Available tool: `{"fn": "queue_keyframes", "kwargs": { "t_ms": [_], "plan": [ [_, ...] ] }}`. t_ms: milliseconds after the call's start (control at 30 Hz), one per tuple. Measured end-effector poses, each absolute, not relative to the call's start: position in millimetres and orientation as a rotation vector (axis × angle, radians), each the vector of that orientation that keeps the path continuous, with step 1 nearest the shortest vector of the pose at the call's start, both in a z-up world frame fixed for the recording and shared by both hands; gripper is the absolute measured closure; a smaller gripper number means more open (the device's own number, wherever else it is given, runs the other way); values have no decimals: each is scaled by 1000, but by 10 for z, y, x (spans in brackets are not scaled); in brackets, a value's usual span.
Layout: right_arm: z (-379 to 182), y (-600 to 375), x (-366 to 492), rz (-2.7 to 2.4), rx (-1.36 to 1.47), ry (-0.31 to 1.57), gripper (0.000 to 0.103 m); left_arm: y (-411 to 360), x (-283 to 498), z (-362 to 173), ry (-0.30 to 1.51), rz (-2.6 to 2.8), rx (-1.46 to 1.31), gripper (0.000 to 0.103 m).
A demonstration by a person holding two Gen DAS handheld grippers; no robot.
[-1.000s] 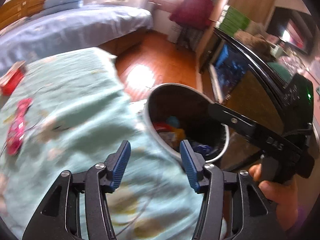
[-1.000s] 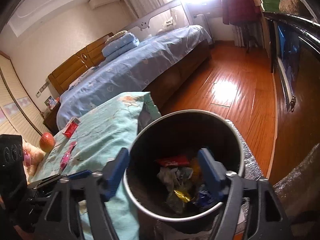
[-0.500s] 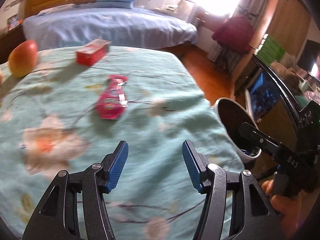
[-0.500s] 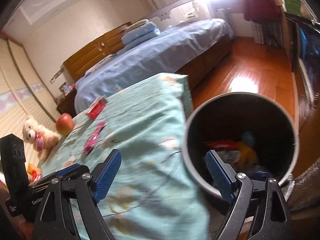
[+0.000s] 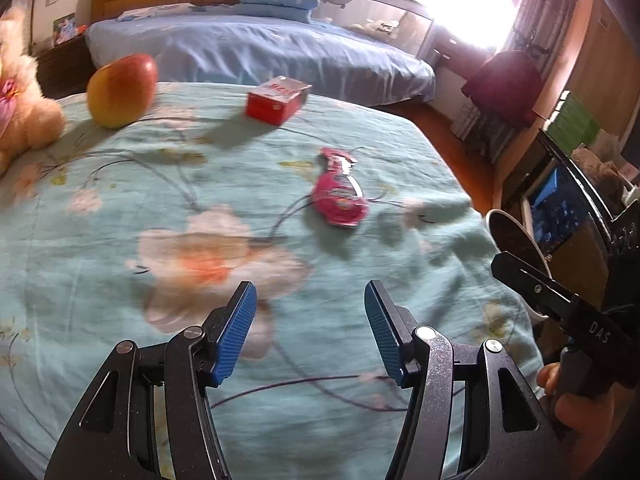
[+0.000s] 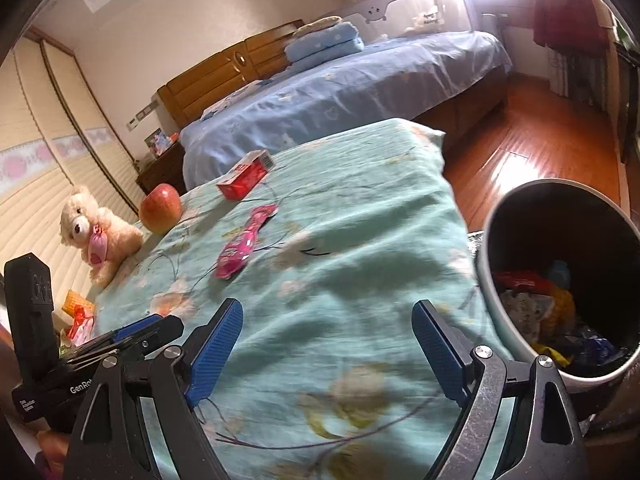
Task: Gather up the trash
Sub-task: 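Move both tools back toward the pink wrapper and red box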
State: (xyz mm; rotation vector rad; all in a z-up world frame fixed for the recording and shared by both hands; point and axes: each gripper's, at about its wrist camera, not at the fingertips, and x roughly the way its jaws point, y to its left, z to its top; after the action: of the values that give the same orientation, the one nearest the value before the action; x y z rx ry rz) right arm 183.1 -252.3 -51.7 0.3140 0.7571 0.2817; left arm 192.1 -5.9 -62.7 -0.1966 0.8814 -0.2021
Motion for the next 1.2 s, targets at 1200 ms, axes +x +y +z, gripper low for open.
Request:
{"fn": "queue_keyframes", "kwargs": {
  "t_ms": [1200],
  "plan": [
    [-692, -1253, 2654, 346, 61, 855, 43, 806, 2288, -761, 903, -60, -267, 44]
  ]
}}
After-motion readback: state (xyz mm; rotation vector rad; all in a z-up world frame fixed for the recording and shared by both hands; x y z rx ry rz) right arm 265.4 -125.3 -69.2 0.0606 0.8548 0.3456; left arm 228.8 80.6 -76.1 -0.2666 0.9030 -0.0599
